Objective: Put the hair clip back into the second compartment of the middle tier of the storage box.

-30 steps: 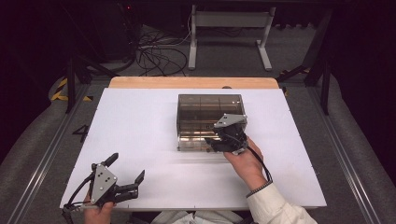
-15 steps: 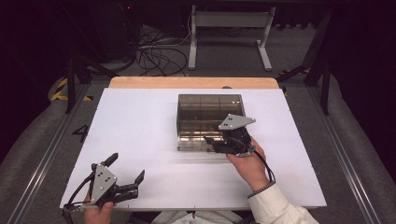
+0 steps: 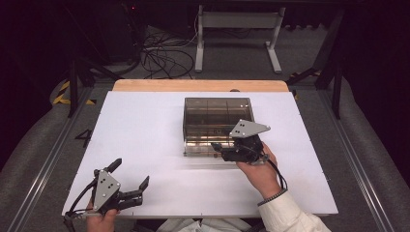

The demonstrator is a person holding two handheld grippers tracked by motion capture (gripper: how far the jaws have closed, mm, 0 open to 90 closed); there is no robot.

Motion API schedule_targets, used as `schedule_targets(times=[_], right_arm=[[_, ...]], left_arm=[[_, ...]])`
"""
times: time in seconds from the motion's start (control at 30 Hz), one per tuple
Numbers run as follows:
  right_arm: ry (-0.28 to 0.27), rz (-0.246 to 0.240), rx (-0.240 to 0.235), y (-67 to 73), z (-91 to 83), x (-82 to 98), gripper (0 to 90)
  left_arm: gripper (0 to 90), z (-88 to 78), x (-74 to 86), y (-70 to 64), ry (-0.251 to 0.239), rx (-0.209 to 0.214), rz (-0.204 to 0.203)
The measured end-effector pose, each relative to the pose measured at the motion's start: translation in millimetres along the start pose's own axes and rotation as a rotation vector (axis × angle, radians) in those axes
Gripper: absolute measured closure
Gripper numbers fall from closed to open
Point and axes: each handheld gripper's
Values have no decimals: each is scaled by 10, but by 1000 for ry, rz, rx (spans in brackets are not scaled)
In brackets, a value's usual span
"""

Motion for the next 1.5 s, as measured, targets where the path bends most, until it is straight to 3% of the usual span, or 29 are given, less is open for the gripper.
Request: schedule_targets(times=[0.4,0.73,0.9,1.17,1.5], right_arm=[[-125,3,29,22,-361,27,144],[-201,17,88,21,-704,281,73],[-211,25,108,34,-803,493,63],[-168,60,121,30,-853,807,63],[-173,88,134,53,-950,1089,61]], left_arm=[[32,15,-13,14,-4,7,-6],[32,32,-18,5,-5,4,-5],[32,31,-18,6,-6,0,-5],[32,31,-18,12,-8,-3,-4],[31,35,-18,23,-16,4,-5]])
Point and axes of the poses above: each handheld gripper's, and its own axes: z roughly forward along the jaws, x roughly out of its underside, y roughly to its left, and after that the axes turned 10 degrees about -z, right-handed
